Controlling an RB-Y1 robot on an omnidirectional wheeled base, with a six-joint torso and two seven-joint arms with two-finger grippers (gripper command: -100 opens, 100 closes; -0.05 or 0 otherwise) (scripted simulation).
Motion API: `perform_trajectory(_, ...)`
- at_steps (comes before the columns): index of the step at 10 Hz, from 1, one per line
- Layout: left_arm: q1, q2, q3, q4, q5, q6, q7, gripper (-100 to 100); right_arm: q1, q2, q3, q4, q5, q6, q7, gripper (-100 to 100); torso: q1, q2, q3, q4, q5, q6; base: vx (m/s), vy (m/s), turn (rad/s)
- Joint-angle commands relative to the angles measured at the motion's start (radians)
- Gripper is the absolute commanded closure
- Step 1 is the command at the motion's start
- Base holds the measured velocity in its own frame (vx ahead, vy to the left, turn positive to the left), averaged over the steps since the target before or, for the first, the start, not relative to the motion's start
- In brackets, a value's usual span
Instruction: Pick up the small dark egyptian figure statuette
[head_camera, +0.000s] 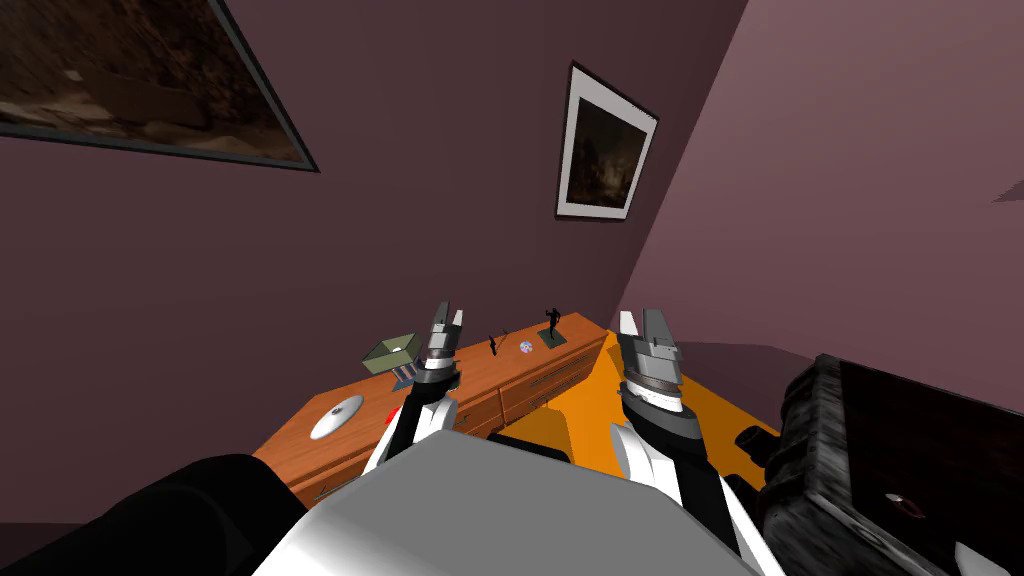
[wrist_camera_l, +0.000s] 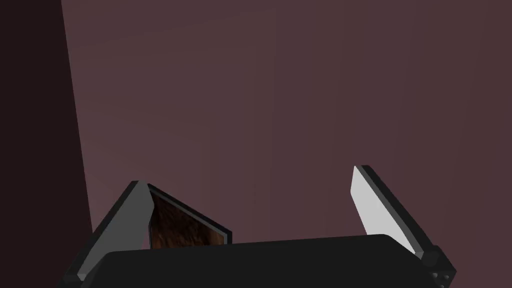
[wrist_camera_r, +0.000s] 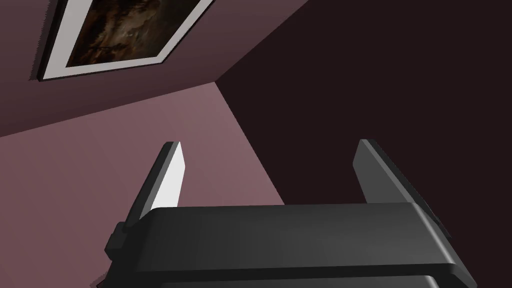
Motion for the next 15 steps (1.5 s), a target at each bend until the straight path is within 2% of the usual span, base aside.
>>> perform_trajectory(1,-0.016,0.032,-0.005,0.033,-0.009,0.013,-0.011,-100,0.000,0.000,0.000,0.000,0.000,0.000,0.000,0,0.000,0.000,0.000,0.000,0.000,0.000,-0.023,-0.010,-0.106)
perform_trajectory(6,-0.063,0.108,-0.023,0.152,-0.038,0.060,-0.042,-100,0.000,0.000,0.000,0.000,0.000,0.000,0.000,0,0.000,0.003,0.002,0.001,0.000,0.000,-0.050,-0.001,-0.096)
perform_trajectory(7,-0.063,0.108,-0.023,0.153,-0.038,0.060,-0.042,-100,0.000,0.000,0.000,0.000,0.000,0.000,0.000,0,0.000,0.003,0.002,0.001,0.000,0.000,-0.043,0.005,-0.038)
perform_trajectory(12,-0.131,0.208,-0.051,0.331,-0.080,0.133,-0.078,-100,0.000,0.000,0.000,0.000,0.000,0.000,0.000,0,0.002,0.004,0.002,0.001,0.000,0.000,-0.061,0.008,-0.132)
perform_trajectory(13,-0.131,0.208,-0.051,0.350,-0.080,0.133,-0.078,-100,0.000,0.000,0.000,0.000,0.000,0.000,0.000,0,0.001,0.004,0.002,0.001,0.000,0.000,-0.043,0.011,-0.035)
perform_trajectory(14,-0.147,0.230,-0.057,0.379,-0.089,0.150,-0.085,-100,0.000,0.000,0.000,0.000,0.000,0.000,0.000,0,0.001,0.003,0.002,0.001,0.000,0.000,-0.046,0.010,-0.080)
perform_trajectory(15,-0.164,0.253,-0.064,0.429,-0.098,0.167,-0.091,-100,0.000,0.000,0.000,0.000,0.000,0.000,0.000,0,0.001,0.003,0.002,0.001,0.000,0.000,-0.061,0.010,-0.202)
